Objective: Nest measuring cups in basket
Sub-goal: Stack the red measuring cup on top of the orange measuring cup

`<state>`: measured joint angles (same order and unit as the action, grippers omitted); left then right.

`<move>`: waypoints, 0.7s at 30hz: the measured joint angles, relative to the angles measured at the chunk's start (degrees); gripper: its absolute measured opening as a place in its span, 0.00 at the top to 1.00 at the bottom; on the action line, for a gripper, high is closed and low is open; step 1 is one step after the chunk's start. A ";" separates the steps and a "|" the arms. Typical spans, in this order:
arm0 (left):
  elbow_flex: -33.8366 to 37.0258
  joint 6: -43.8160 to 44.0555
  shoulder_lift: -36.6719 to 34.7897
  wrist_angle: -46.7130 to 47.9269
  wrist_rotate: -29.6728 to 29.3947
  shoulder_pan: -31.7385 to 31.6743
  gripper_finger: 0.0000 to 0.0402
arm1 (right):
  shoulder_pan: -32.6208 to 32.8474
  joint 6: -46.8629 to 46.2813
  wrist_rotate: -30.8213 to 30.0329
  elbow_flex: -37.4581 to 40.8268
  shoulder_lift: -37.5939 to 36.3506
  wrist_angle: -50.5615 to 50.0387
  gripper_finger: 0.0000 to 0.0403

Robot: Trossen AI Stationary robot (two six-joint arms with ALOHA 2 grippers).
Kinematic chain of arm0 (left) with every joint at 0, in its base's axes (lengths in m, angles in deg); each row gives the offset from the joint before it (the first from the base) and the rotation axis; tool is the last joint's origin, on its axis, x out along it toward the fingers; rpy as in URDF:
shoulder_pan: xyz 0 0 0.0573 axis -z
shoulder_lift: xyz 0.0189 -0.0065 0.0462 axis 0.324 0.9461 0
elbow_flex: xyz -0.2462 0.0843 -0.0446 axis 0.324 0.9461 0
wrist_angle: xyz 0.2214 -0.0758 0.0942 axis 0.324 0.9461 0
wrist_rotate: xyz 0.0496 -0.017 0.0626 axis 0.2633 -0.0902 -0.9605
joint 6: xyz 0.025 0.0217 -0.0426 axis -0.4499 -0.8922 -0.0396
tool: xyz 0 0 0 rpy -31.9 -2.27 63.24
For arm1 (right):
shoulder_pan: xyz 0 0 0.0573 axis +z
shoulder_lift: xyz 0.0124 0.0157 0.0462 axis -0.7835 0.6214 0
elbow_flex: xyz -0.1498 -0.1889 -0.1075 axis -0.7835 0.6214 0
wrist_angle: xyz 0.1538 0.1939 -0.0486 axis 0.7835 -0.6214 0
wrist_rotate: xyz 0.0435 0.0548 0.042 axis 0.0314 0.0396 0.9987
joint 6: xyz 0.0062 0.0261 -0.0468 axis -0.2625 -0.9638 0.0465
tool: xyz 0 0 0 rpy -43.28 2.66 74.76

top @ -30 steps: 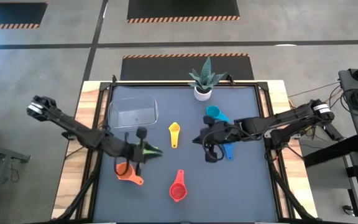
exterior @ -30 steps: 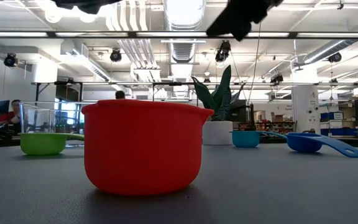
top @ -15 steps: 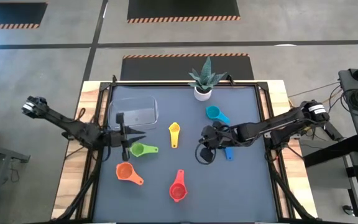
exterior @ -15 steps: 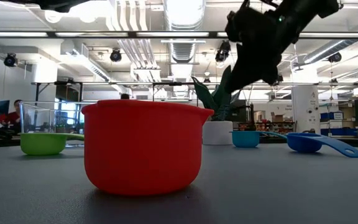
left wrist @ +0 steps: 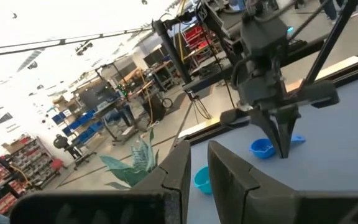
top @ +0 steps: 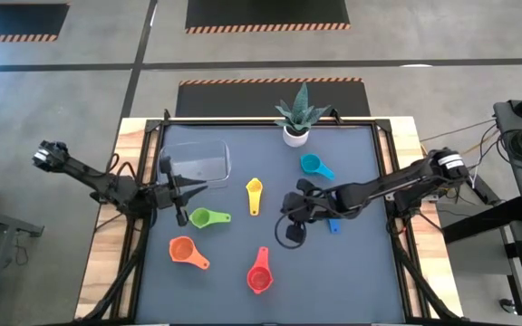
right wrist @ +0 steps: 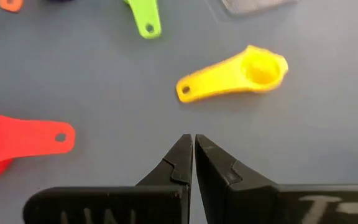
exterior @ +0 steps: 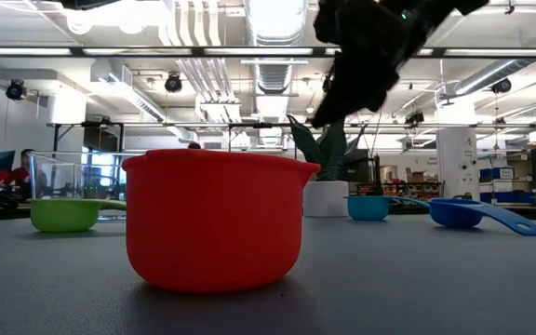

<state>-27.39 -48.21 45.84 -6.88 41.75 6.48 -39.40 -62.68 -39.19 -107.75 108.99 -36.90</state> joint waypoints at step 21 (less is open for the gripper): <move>-0.52 -0.24 0.66 -0.05 0.01 0.00 0.91 | -0.11 10.97 8.50 -19.93 7.43 -15.14 0.89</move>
<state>-27.90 -48.45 46.50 -6.92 41.76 6.48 -39.51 -51.71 -30.69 -127.68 116.42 -52.05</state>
